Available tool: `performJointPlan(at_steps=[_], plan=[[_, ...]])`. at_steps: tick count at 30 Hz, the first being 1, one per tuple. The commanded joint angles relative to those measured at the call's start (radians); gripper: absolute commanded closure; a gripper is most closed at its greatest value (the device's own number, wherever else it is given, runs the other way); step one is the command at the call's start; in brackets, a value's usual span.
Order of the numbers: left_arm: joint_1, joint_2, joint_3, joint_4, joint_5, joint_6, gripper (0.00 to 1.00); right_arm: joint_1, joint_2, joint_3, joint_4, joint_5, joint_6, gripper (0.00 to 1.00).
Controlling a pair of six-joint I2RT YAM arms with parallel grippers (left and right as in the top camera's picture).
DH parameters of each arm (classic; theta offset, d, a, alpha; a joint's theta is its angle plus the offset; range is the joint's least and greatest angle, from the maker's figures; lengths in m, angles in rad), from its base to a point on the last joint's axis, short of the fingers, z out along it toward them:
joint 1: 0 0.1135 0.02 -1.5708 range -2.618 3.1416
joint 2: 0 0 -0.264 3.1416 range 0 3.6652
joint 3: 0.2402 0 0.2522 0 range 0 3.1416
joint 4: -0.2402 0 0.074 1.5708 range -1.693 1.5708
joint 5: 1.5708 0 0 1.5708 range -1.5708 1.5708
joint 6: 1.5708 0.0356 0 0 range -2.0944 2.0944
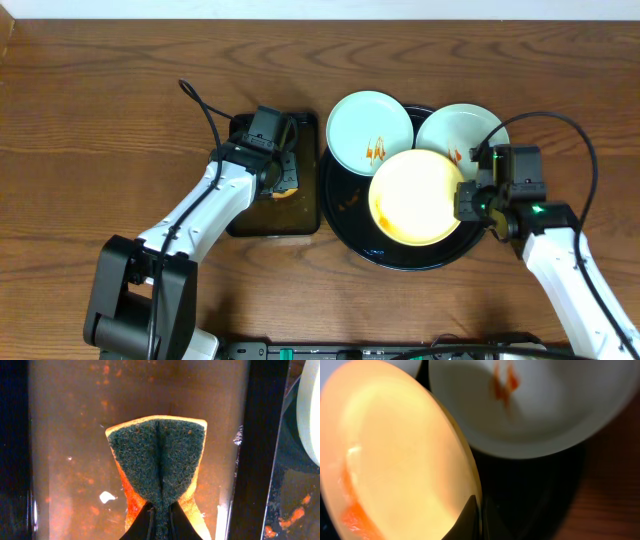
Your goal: Clean dirty plates on tray and stack at the side
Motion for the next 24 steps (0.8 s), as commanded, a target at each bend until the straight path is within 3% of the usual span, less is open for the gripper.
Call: performJointPlan(at_steps=[1, 17, 24], plan=[[0.004, 0.003, -0.006, -0.002, -0.013, 0.014, 0.92, 0.051, -0.039, 0.019, 0.003, 0.174, -0.040, 0.99], [0.003, 0.003, -0.006, -0.002, -0.013, 0.014, 0.92, 0.517, -0.063, 0.072, 0.060, 0.795, -0.074, 0.99], [0.004, 0.003, -0.006, -0.002, -0.013, 0.014, 0.92, 0.587, -0.063, 0.072, 0.132, 0.977, -0.122, 0.99]])
